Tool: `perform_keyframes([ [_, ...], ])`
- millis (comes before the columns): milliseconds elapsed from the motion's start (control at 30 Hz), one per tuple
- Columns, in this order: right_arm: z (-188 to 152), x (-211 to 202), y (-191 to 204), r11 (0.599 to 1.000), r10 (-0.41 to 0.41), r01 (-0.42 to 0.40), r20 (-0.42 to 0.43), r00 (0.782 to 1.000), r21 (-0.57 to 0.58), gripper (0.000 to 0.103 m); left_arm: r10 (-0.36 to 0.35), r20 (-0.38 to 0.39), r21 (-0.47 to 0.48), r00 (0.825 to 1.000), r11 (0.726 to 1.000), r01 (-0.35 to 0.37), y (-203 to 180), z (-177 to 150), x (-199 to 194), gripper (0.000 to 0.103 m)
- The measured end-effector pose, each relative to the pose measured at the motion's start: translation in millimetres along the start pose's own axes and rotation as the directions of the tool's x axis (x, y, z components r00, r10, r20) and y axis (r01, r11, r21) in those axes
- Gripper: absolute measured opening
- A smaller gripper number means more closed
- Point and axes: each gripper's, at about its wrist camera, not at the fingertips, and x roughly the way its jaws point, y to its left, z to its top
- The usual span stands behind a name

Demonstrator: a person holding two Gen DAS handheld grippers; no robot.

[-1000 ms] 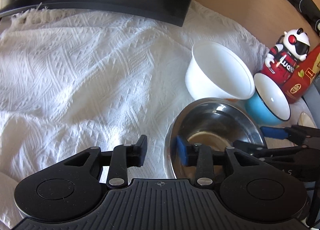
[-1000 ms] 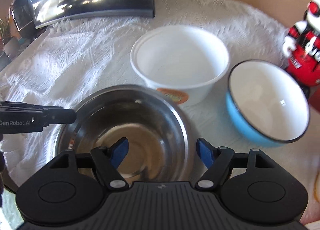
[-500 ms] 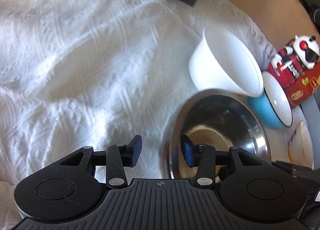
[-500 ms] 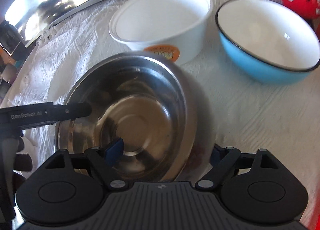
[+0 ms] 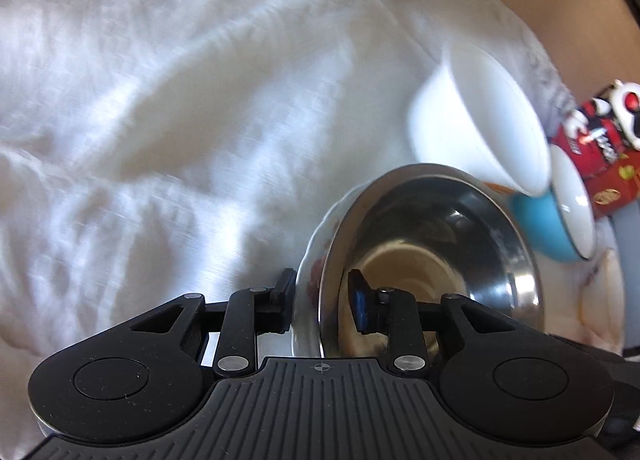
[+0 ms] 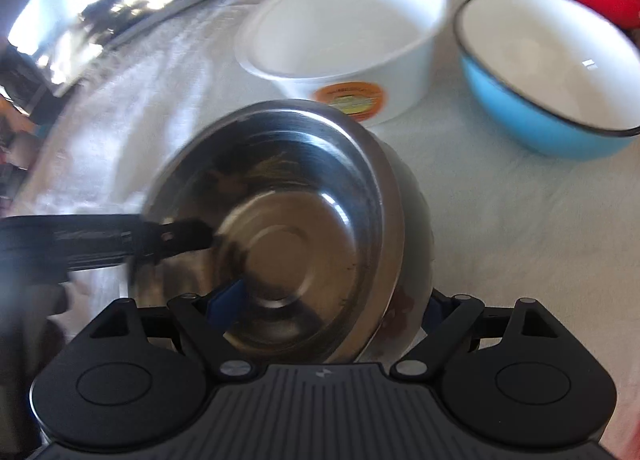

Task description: Organize plates and bowls

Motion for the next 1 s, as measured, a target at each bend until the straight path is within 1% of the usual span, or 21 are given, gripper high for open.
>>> perform_keyframes([
  [67, 0, 3, 9, 0.999, 0.036, -0.036, -0.013, 0.999, -0.002, 0.088, -0.005, 0.002, -0.022, 1.0, 1.0, 0.006, 10, 2, -3, 0.031],
  [167, -2, 14, 19, 0.999, 0.014, -0.015, -0.024, 1.0, -0.042, 0.088, -0.026, 0.015, -0.039, 1.0, 0.999, 0.027, 19, 1, -9, 0.03],
  [233, -5, 13, 21, 0.998, 0.003, -0.004, -0.012, 1.0, -0.067, 0.087, -0.022, 0.055, -0.023, 0.998, 0.999, 0.023, 19, -1, -18, 0.03],
  [300, -7, 9, 19, 0.997, 0.01, -0.01, -0.001, 1.0, -0.071, 0.087, -0.003, 0.099, -0.013, 0.995, 1.0, 0.004, 18, -2, -30, 0.03],
  [333, -7, 4, 18, 0.997, 0.003, -0.002, 0.016, 1.0, -0.075, 0.087, 0.015, 0.137, 0.001, 0.99, 1.0, -0.015, 14, -2, -38, 0.031],
  [400, -10, -16, 16, 0.992, -0.028, 0.038, 0.08, 0.996, -0.12, 0.087, 0.053, 0.207, 0.046, 0.977, 0.997, -0.064, 3, -2, -52, 0.031],
  [467, -12, -39, 15, 0.977, -0.082, 0.115, 0.178, 0.981, -0.181, 0.087, 0.087, 0.288, 0.07, 0.954, 0.991, -0.112, -11, -1, -68, 0.031],
  [533, -17, -67, 8, 0.953, -0.151, 0.214, 0.276, 0.949, -0.216, 0.087, 0.092, 0.358, 0.081, 0.929, 0.988, -0.129, -27, 4, -79, 0.031],
  [567, -20, -80, 2, 0.94, -0.181, 0.258, 0.314, 0.932, -0.222, 0.088, 0.082, 0.385, 0.09, 0.919, 0.988, -0.126, -37, 5, -83, 0.031],
  [600, -25, -94, -7, 0.926, -0.216, 0.305, 0.351, 0.911, -0.221, 0.088, 0.061, 0.4, 0.11, 0.915, 0.987, -0.114, -50, 8, -85, 0.031],
  [633, -29, -107, -17, 0.916, -0.249, 0.344, 0.376, 0.892, -0.209, 0.088, 0.022, 0.399, 0.143, 0.917, 0.986, -0.085, -64, 10, -86, 0.031],
  [667, -33, -118, -28, 0.907, -0.283, 0.378, 0.394, 0.874, -0.187, 0.089, -0.032, 0.38, 0.184, 0.925, 0.982, -0.042, -78, 11, -85, 0.031],
  [700, -39, -130, -42, 0.9, -0.323, 0.41, 0.403, 0.856, -0.15, 0.09, -0.089, 0.344, 0.234, 0.935, 0.972, 0.007, -93, 12, -81, 0.031],
  [733, -45, -140, -58, 0.897, -0.356, 0.429, 0.401, 0.844, -0.107, 0.09, -0.148, 0.297, 0.29, 0.943, 0.955, 0.058, -111, 10, -75, 0.031],
  [767, -51, -151, -76, 0.896, -0.388, 0.441, 0.391, 0.834, -0.051, 0.09, -0.199, 0.246, 0.344, 0.949, 0.933, 0.106, -129, 8, -67, 0.031],
  [833, -65, -171, -114, 0.892, -0.441, 0.445, 0.358, 0.823, 0.075, 0.091, -0.271, 0.13, 0.441, 0.954, 0.877, 0.189, -168, -5, -49, 0.031],
  [900, -85, -190, -151, 0.876, -0.482, 0.438, 0.333, 0.811, 0.201, 0.091, -0.305, 0.028, 0.514, 0.952, 0.821, 0.248, -205, -21, -32, 0.031],
  [967, -104, -205, -177, 0.849, -0.517, 0.433, 0.312, 0.797, 0.302, 0.091, -0.313, -0.05, 0.579, 0.949, 0.764, 0.283, -240, -36, -14, 0.031],
  [1000, -114, -211, -189, 0.83, -0.539, 0.437, 0.295, 0.789, 0.347, 0.091, -0.31, -0.081, 0.607, 0.947, 0.738, 0.294, -255, -43, -7, 0.031],
])
